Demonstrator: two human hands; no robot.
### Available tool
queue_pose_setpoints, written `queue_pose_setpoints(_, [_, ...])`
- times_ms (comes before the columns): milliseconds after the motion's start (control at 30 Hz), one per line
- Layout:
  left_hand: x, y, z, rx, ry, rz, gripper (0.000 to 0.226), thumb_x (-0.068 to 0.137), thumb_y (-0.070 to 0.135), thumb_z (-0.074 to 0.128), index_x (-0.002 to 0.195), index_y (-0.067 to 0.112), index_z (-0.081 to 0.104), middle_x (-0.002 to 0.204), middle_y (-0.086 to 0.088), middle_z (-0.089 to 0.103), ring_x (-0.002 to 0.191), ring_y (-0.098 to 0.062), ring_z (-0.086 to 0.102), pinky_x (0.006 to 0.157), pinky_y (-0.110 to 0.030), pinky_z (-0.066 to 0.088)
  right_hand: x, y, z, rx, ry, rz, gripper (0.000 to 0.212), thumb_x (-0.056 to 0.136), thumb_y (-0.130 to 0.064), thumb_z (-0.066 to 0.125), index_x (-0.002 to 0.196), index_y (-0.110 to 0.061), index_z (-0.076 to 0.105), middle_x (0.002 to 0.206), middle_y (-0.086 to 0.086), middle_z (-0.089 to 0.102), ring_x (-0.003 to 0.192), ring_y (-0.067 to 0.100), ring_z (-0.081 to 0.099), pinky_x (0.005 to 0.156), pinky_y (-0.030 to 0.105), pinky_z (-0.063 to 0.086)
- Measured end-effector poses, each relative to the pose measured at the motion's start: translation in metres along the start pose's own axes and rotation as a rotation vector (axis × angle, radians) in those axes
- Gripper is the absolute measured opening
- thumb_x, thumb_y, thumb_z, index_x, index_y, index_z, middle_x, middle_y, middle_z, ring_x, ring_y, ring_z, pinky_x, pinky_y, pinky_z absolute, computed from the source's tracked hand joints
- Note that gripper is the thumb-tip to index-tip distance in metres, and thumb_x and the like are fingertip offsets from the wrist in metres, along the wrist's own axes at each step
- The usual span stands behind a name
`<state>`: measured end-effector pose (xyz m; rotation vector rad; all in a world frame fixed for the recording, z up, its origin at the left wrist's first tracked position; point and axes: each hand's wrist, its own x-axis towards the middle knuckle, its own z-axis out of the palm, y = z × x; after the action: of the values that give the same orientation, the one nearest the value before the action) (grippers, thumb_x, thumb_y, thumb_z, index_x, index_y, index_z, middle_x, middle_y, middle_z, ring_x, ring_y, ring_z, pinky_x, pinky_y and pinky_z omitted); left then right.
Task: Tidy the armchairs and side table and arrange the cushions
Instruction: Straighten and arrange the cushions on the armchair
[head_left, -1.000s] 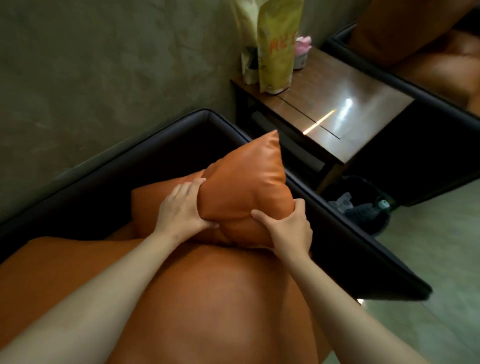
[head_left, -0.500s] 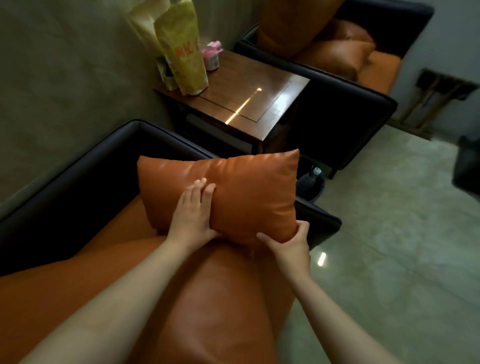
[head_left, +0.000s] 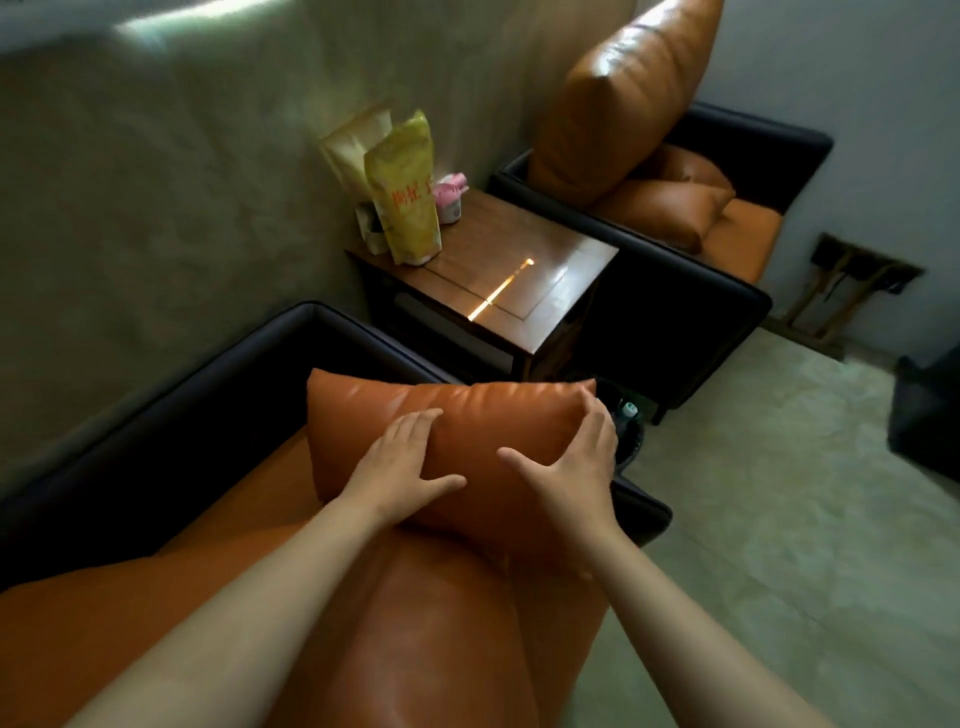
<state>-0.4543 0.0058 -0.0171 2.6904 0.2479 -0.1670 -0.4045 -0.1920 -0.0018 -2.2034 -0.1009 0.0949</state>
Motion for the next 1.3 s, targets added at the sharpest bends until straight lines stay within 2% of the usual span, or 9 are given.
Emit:
queue_pose_setpoints(133, [0.013, -0.009, -0.031, -0.023, -0.021, -0.021, 0.093, 0.077, 0.051, 0.072, 0.15, 0.028, 0.02, 0.157, 0.003, 0.023, 0.145, -0.015, 0.017, 0.115, -0.036, 0.024, 0.035, -0.047, 0.001, -0.405, -0.082, -0.198, 0.108, 0.067, -0.058, 0.077, 0.149, -0.021, 0.019, 0.158, 0.01, 0.007, 0.147, 0.025, 0.001, 0.12, 0.043, 0.001])
queue_pose_setpoints(233, [0.023, -0.023, -0.044, -0.01, -0.013, -0.007, 0.1, 0.069, 0.049, 0.078, 0.149, 0.034, 0.02, 0.155, 0.006, 0.027, 0.144, -0.013, 0.021, 0.114, -0.037, 0.027, 0.061, -0.07, 0.021, -0.664, -0.277, -0.33, 0.111, 0.068, -0.066, 0.071, 0.152, -0.02, 0.013, 0.16, 0.011, 0.004, 0.148, 0.026, -0.007, 0.119, 0.044, -0.008])
queue_pose_setpoints(333, [0.029, -0.035, -0.045, 0.026, -0.065, -0.029, 0.111, 0.064, 0.046, 0.083, 0.151, 0.034, 0.015, 0.158, 0.005, 0.019, 0.146, -0.013, 0.014, 0.117, -0.039, 0.024, 0.082, -0.075, 0.045, -0.822, -0.457, -0.269, 0.116, 0.065, -0.075, 0.066, 0.152, -0.018, 0.014, 0.16, 0.012, 0.012, 0.149, 0.029, -0.001, 0.119, 0.047, -0.005])
queue_pose_setpoints(467, [0.042, -0.045, -0.032, 0.082, -0.13, -0.025, 0.123, 0.059, 0.048, 0.085, 0.152, 0.033, 0.006, 0.161, 0.004, 0.011, 0.148, -0.014, 0.007, 0.119, -0.04, 0.02, 0.091, -0.058, 0.059, -1.011, -0.525, -0.225, 0.116, 0.057, -0.085, 0.061, 0.146, -0.018, 0.029, 0.148, 0.013, 0.038, 0.139, 0.031, 0.03, 0.114, 0.047, 0.017])
queue_pose_setpoints(667, [0.058, -0.037, -0.014, 0.159, -0.211, 0.03, 0.127, 0.058, 0.05, 0.084, 0.152, 0.032, 0.002, 0.161, 0.004, 0.004, 0.148, -0.014, 0.001, 0.118, -0.035, 0.009, 0.085, -0.034, 0.056, -0.937, -0.444, -0.295, 0.099, 0.058, -0.081, 0.064, 0.132, -0.019, 0.043, 0.13, 0.006, 0.055, 0.124, 0.026, 0.048, 0.106, 0.042, 0.03])
queue_pose_setpoints(833, [0.071, -0.026, -0.013, 0.317, -0.291, 0.08, 0.13, 0.057, 0.051, 0.084, 0.151, 0.037, -0.006, 0.161, 0.005, -0.004, 0.148, -0.016, -0.007, 0.118, -0.045, 0.001, 0.049, 0.018, 0.037, -0.798, -0.361, -0.205, 0.093, 0.059, -0.082, 0.062, 0.129, -0.024, 0.044, 0.123, 0.0, 0.059, 0.117, 0.02, 0.052, 0.097, 0.036, 0.036])
queue_pose_setpoints(967, [0.067, 0.003, 0.006, 0.335, -0.287, 0.114, 0.119, 0.058, 0.054, 0.082, 0.151, 0.034, 0.01, 0.16, 0.003, 0.01, 0.147, -0.02, 0.002, 0.116, -0.058, 0.002, 0.023, 0.057, 0.017, -0.68, -0.282, -0.135, 0.086, 0.063, -0.08, 0.062, 0.129, -0.027, 0.045, 0.118, -0.007, 0.058, 0.113, 0.015, 0.053, 0.094, 0.033, 0.037])
queue_pose_setpoints(1067, [0.06, 0.018, 0.019, 0.39, -0.247, 0.152, 0.112, 0.057, 0.058, 0.08, 0.148, 0.034, 0.019, 0.155, 0.002, 0.022, 0.144, -0.021, 0.012, 0.115, -0.059, 0.01, 0.009, 0.072, 0.006, -0.666, -0.235, -0.13, 0.083, 0.062, -0.079, 0.063, 0.125, -0.028, 0.049, 0.11, -0.007, 0.059, 0.107, 0.015, 0.055, 0.089, 0.032, 0.038])
queue_pose_setpoints(1300, [0.056, 0.033, 0.052, 0.406, -0.252, 0.127, 0.112, 0.059, 0.058, 0.079, 0.149, 0.035, 0.017, 0.157, 0.003, 0.019, 0.147, -0.021, 0.009, 0.116, -0.059, 0.007, 0.011, 0.097, -0.001, -0.678, -0.313, -0.031, 0.088, 0.061, -0.078, 0.065, 0.132, -0.03, 0.041, 0.121, -0.005, 0.054, 0.117, 0.018, 0.049, 0.095, 0.035, 0.035])
